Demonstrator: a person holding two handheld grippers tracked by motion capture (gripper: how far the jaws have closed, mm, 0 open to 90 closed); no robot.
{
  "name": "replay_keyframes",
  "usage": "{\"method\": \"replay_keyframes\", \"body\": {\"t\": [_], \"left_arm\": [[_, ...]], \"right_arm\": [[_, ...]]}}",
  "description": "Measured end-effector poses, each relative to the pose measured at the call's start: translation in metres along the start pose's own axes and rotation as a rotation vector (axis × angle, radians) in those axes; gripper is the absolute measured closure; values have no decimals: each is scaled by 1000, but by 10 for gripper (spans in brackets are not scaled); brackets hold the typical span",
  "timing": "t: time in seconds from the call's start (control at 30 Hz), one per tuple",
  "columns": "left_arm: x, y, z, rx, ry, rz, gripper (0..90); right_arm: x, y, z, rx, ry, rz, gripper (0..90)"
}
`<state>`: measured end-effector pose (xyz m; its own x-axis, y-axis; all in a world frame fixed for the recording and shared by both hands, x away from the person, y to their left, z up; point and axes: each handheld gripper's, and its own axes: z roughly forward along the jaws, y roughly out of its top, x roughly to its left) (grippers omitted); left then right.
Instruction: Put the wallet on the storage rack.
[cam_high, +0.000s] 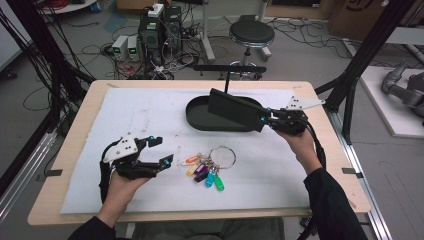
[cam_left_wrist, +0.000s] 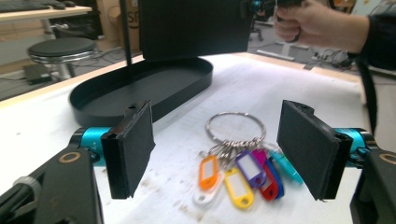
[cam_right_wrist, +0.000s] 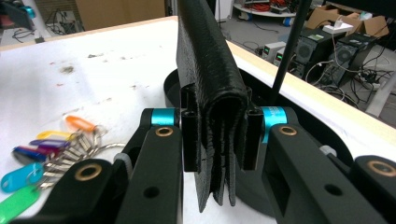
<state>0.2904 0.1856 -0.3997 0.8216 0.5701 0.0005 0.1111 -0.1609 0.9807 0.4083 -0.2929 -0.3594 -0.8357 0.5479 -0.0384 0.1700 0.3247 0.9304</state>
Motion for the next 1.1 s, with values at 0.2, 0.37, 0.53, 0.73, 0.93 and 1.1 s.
{"method": "replay_keyframes", "body": {"t": [0.2,0.37,0.53,0.73,0.93,1.1], "left_arm": [[0,-6,-5,-5,22,14,272],[-1,-7,-8,-13,28,22,272],[0,-9,-9,-16,30,14,272],[0,-11,-9,-18,33,12,272],[0,-11,-8,-20,33,13,272],[0,-14,-7,-29,17,-10,272]], "right_arm": [[-8,9,20,10,-9,-5,766],[-15,11,37,18,-9,0,766],[-20,11,51,40,-19,-3,766],[-26,10,63,58,-29,7,765],[-33,3,73,61,-31,26,765],[-38,-5,84,52,-24,33,765]]}}
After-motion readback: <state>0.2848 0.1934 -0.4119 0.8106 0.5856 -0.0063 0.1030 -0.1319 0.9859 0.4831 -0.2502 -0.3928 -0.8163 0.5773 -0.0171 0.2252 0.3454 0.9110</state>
